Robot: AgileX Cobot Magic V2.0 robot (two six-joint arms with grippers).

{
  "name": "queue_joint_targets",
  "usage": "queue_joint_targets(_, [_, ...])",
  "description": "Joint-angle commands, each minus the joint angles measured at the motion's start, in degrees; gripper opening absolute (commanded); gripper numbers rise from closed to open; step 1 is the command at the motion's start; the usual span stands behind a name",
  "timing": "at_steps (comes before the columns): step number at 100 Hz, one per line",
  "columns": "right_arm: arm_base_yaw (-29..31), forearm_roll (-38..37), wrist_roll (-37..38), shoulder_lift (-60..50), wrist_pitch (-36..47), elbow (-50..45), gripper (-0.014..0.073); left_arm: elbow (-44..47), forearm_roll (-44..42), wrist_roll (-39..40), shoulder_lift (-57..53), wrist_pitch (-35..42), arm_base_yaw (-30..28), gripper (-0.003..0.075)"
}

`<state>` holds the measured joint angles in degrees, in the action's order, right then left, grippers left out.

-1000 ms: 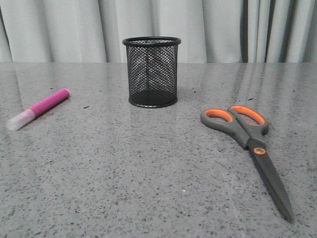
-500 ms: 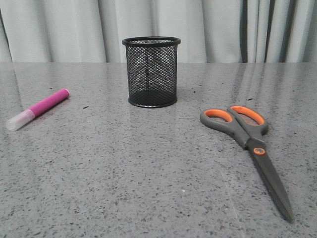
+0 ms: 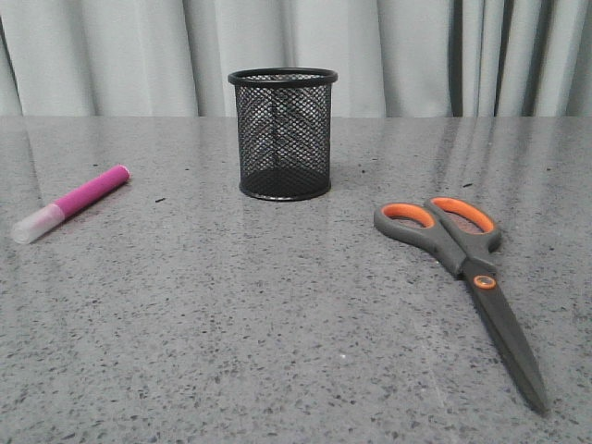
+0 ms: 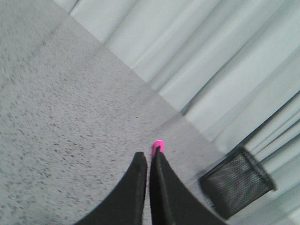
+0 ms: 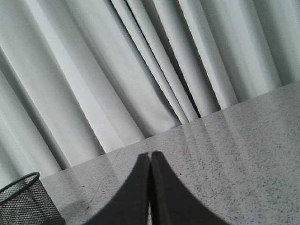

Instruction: Put pen and scissors into bin

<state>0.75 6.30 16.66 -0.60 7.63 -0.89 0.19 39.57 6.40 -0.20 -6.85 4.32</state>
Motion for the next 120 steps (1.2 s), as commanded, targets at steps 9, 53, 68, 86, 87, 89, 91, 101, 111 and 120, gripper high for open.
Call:
queue_joint_targets(9, [0.3,1.3,0.0,-1.3,3.1,2.9,-0.0073,1.4,9.7,0.0,-1.9,5.9,0.0,-0.0020])
queue_joint_targets(53, [0.3,1.3,-2.7,5.2,-25.7,22.2,0.0193,-14.1,-13.9,-0.9,7.8,1.2,2.6,0.0291])
queue_joint_targets(68, [0.2,2.0,-2.7,11.6,-32.6,26.8,0.0357,-23.9,-20.8,-5.1,20.3,-7.1,7.0,0.0295])
queue_joint_targets(86, [0.2,3.5,-2.7,15.5,-36.1,30.1,0.0351,-38.3,-27.1,-5.1,37.3,-18.2,9.8,0.0295])
queue_joint_targets(87, [0.2,3.5,-2.7,15.5,-36.1,30.1,0.0351,-39.0,-27.4,-5.1,38.7,-19.4,9.9,0.0295])
queue_joint_targets(89, [0.2,3.6,-2.7,15.5,-36.1,30.3,0.0351,-40.8,-28.1,-5.1,40.9,-21.3,9.9,0.0295])
queue_joint_targets(91, [0.2,3.6,-2.7,15.5,-36.1,30.4,0.0351,-42.8,-29.0,-5.1,43.0,-22.5,9.9,0.0295])
queue_joint_targets(101, [0.2,4.5,-2.7,15.5,-36.3,30.5,0.0351,-51.7,-30.8,-5.2,53.1,-32.1,9.9,0.0295])
queue_joint_targets(111, [0.2,5.7,-2.7,15.5,-36.7,30.5,0.0351,-60.1,-30.7,-5.3,62.7,-39.1,10.3,0.0295])
queue_joint_targets(120, [0.2,6.0,-2.7,15.5,-37.4,30.5,0.0351,-66.4,-30.7,-5.3,69.9,-42.7,11.7,0.0295])
